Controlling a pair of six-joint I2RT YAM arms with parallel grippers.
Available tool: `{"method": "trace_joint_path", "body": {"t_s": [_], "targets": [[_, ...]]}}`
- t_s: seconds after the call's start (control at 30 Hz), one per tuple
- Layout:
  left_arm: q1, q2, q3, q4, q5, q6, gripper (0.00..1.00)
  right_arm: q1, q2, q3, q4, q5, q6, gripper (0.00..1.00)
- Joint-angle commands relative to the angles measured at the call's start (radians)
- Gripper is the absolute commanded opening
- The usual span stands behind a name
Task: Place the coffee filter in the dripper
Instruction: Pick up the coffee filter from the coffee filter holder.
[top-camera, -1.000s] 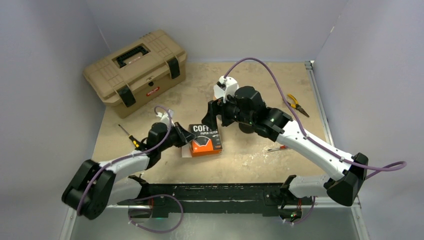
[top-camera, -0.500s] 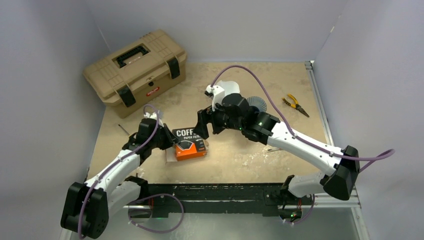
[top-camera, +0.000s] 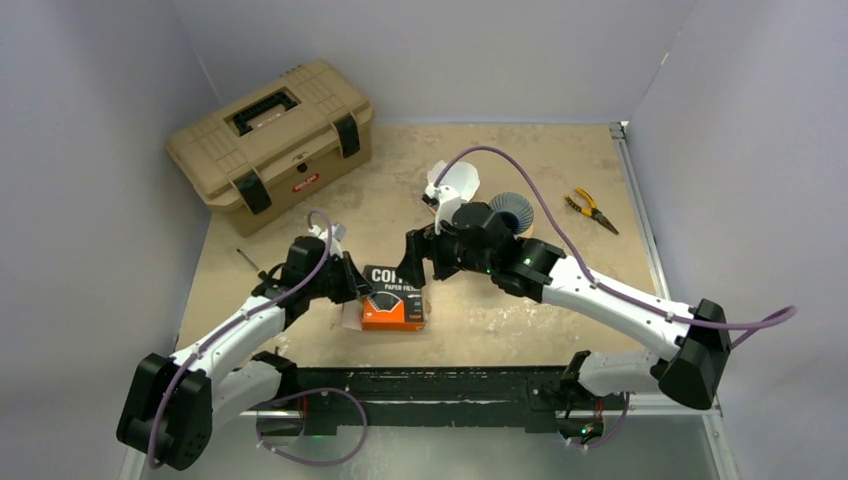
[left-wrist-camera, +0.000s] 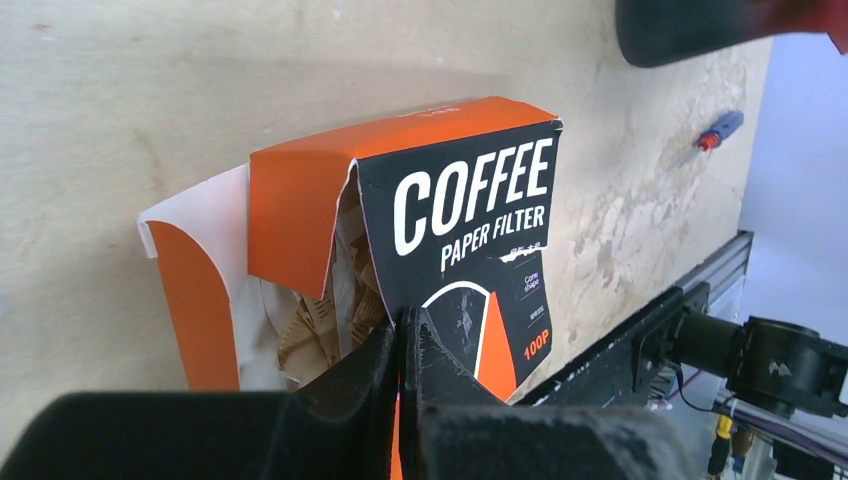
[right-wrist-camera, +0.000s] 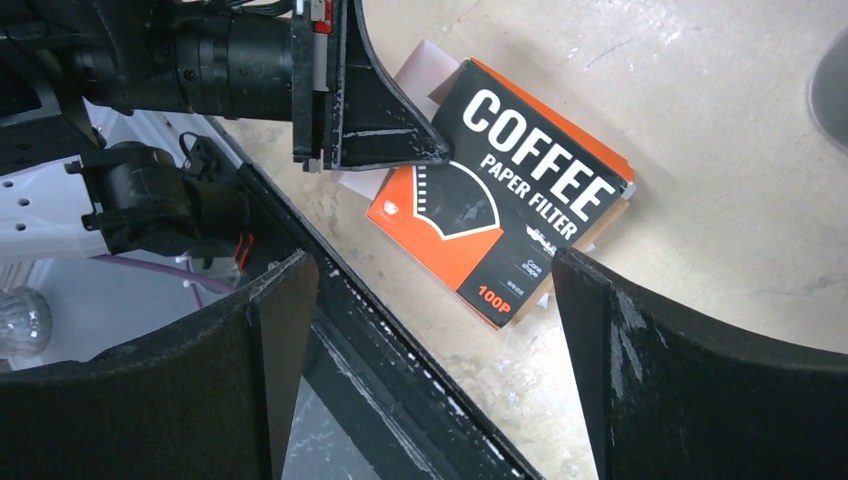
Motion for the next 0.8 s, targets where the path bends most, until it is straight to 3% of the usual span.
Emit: {"method": "trace_joint_path", "body": {"t_s": [0.0, 0.27, 0.77], "targets": [[-0.072, 0.025, 0.016, 0.091, 0.011, -0.037, 0.00, 0.003, -0.087, -0.072, 0.014, 0.020, 0.080, 0.89], [-0.119, 0.061, -0.021, 0.192, -0.017, -0.102, 0.00, 0.003, -0.238, -0.262, -0.017, 0.035, 0.226, 0.87], [-0.121, 0.022, -0.057, 0.210, -0.055, -0.129, 0.00, 0.002, -0.529, -0.601, -0.075, 0.039, 0.534, 0.86]]}}
